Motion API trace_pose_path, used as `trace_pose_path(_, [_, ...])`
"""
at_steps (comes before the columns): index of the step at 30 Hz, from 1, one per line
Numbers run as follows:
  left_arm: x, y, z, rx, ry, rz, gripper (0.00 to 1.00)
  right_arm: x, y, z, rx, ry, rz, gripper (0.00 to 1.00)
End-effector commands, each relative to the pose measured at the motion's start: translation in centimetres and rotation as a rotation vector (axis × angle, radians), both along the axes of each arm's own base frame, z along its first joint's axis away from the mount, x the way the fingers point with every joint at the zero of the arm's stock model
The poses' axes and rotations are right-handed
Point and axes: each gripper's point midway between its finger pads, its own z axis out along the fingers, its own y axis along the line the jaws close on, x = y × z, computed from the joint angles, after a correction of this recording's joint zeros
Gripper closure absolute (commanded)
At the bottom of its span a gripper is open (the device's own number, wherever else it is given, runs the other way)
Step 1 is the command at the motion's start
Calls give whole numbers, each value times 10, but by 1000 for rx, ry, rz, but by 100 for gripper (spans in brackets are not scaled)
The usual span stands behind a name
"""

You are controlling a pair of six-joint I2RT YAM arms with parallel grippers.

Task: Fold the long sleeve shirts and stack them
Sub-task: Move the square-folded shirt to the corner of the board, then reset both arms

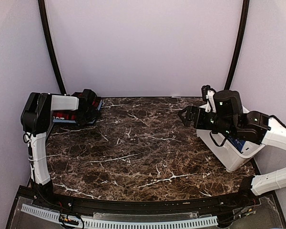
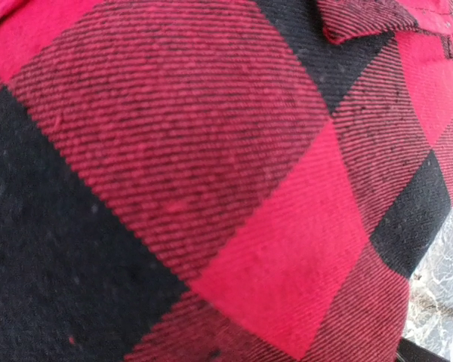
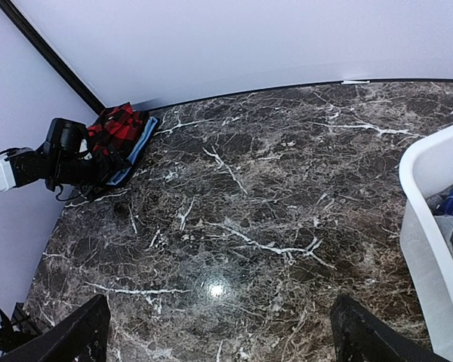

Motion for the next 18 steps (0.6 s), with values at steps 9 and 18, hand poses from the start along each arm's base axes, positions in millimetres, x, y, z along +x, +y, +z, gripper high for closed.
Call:
trace_pose_path(9, [-9, -47, 41, -93, -5, -219, 1, 21, 6, 8, -24, -34, -51, 1])
trace_pose_path(18, [-56, -126, 119, -91, -140, -486, 1, 30, 15, 8, -38, -26, -52, 1])
